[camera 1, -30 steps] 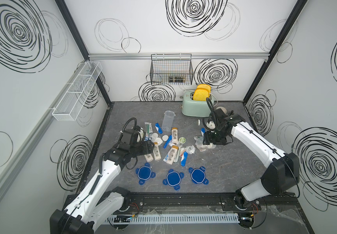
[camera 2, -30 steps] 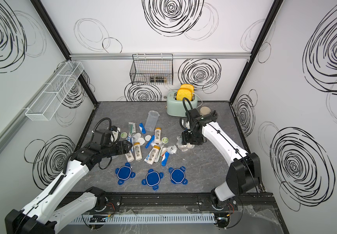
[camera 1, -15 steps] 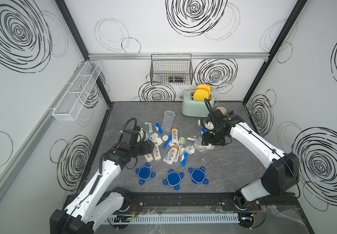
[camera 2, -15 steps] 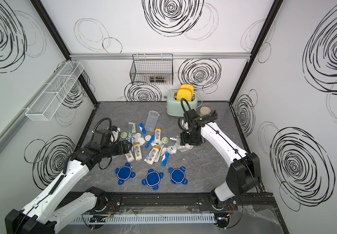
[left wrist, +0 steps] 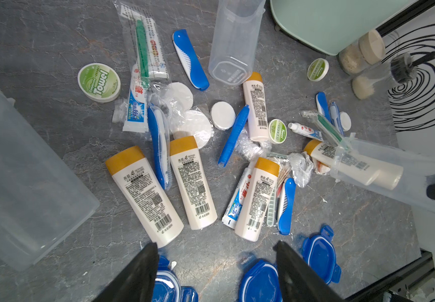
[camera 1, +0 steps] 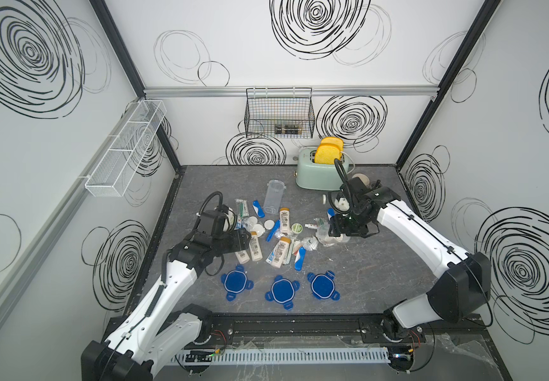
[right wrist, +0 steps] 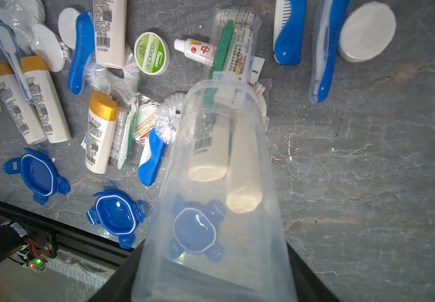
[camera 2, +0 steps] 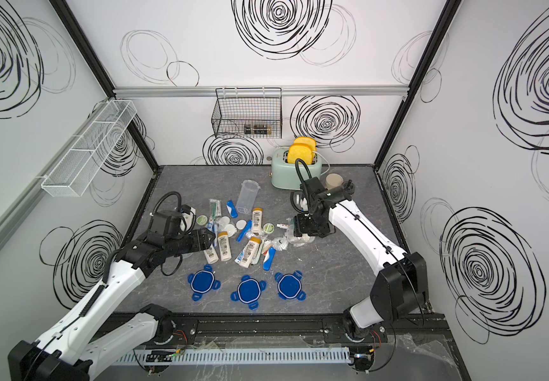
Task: Take out toiletry kits
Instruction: 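Pour the toiletry kits out of the container.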
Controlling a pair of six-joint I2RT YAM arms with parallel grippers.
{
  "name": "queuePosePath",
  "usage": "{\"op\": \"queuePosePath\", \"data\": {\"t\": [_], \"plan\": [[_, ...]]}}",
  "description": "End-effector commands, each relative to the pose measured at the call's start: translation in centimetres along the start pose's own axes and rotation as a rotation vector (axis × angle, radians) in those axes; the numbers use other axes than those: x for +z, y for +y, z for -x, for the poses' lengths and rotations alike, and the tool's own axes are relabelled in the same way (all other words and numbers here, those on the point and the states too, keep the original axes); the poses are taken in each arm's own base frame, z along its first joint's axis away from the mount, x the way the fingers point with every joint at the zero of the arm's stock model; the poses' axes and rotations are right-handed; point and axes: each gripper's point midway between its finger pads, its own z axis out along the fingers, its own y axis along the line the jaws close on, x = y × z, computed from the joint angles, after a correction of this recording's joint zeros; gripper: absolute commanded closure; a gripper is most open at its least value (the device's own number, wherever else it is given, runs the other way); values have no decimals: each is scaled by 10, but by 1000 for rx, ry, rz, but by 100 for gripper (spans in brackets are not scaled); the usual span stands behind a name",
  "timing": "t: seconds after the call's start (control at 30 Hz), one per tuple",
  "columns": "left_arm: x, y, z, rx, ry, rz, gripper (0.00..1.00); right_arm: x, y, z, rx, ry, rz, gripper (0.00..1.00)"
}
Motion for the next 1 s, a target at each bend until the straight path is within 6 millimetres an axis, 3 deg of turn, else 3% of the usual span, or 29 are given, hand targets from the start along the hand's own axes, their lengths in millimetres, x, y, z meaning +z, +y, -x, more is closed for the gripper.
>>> {"op": "queuePosePath", "data": {"t": [0.0, 0.97], "plan": [[1, 0, 1, 9, -12, 4, 25, -15, 4, 1, -16, -41, 16, 73], [1, -1, -1, 12, -12, 13, 25, -20, -2, -23, -15, -38, 24, 73]]}}
